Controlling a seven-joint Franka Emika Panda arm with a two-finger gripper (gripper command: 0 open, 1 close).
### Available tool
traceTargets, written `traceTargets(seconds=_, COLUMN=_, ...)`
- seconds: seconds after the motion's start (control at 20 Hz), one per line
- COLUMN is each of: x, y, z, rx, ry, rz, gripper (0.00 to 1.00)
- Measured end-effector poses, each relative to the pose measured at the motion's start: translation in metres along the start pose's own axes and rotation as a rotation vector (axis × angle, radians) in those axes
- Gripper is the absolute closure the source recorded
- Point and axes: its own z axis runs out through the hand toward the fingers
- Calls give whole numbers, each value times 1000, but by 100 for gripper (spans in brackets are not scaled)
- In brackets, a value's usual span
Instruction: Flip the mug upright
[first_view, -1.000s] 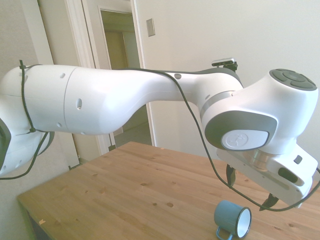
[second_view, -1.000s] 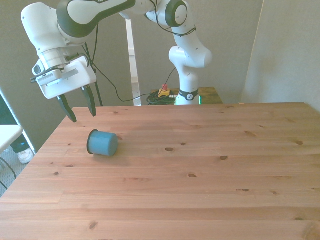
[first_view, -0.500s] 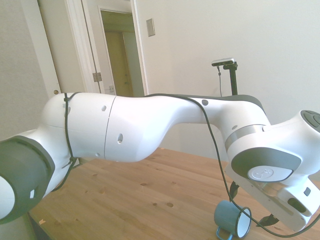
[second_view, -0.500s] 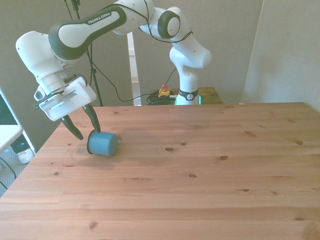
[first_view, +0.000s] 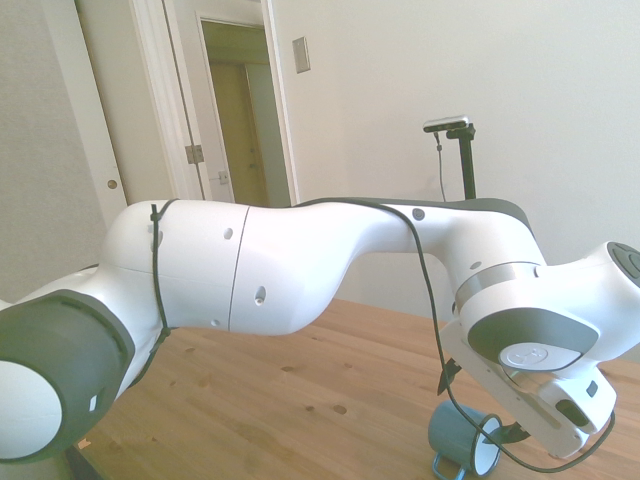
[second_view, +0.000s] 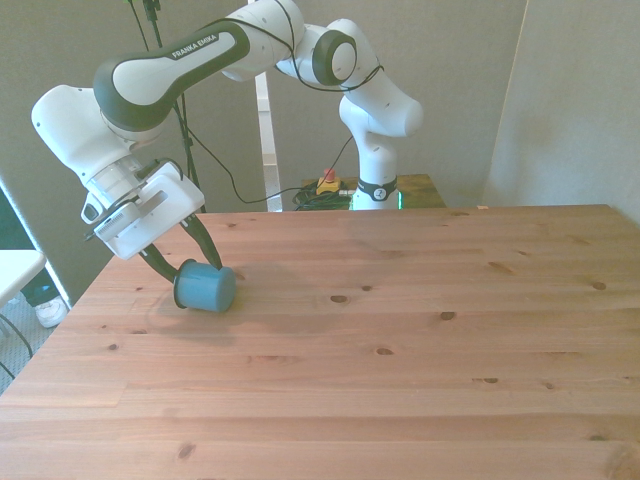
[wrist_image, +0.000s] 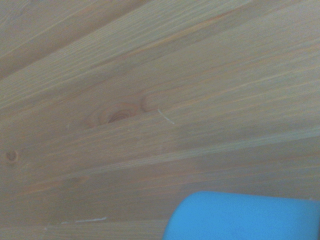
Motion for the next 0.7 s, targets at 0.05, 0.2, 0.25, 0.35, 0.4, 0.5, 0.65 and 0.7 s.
traceTargets(seconds=0.05, x=0, y=0, z=2, rx=6, ry=-7, rz=1, gripper=0)
traceTargets(seconds=0.2, x=2, y=0, z=11, rx=17, ry=-35, rz=4, gripper=0)
traceTargets(seconds=0.25, x=2, y=1, z=14, rx=21, ry=-43, rz=5, gripper=0)
traceTargets(seconds=0.35, x=1, y=0, z=18, rx=23, ry=-62, rz=3, gripper=0)
traceTargets(seconds=0.4, x=0, y=-2, z=20, rx=25, ry=-68, rz=1, gripper=0)
traceTargets(seconds=0.5, x=-2, y=-4, z=22, rx=31, ry=-87, rz=-2, gripper=0)
traceTargets(seconds=0.65, x=-8, y=-9, z=21, rx=44, ry=-114, rz=-8, gripper=0)
traceTargets(seconds=0.7, x=-9, y=-10, z=20, rx=46, ry=-122, rz=-9, gripper=0)
